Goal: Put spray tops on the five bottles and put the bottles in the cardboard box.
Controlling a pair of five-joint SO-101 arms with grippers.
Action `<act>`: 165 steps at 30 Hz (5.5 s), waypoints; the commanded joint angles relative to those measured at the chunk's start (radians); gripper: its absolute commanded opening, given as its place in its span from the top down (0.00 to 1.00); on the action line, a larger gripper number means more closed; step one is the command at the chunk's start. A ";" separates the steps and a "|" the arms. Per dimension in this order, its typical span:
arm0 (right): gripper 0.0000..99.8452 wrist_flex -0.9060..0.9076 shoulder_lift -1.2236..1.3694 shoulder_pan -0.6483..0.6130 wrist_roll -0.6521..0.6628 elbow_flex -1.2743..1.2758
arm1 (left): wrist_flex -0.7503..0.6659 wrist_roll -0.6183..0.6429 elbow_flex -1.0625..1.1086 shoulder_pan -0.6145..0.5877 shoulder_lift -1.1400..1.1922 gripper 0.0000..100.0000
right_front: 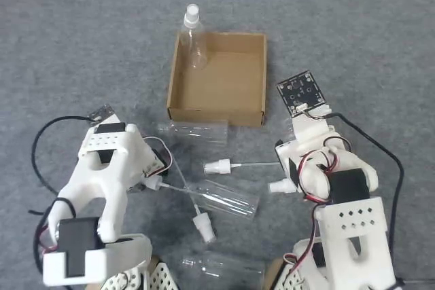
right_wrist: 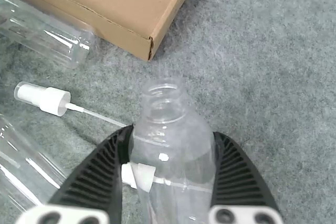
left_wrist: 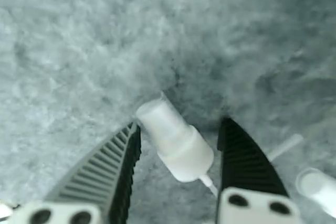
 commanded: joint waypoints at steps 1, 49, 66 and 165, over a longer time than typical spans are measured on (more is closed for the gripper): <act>0.92 -0.022 -0.022 0.008 -0.002 -0.014 | -0.034 0.018 -0.013 -0.006 -0.012 0.89; 0.92 -0.019 -0.024 -0.068 -0.009 -0.012 | -0.061 0.077 -0.380 -0.123 -0.018 0.99; 0.92 -0.024 -0.033 -0.206 -0.098 0.005 | -0.069 0.077 -0.312 -0.120 -0.405 0.99; 0.93 -0.544 -0.634 -0.472 0.041 0.671 | -0.241 0.425 0.099 0.009 -1.261 0.99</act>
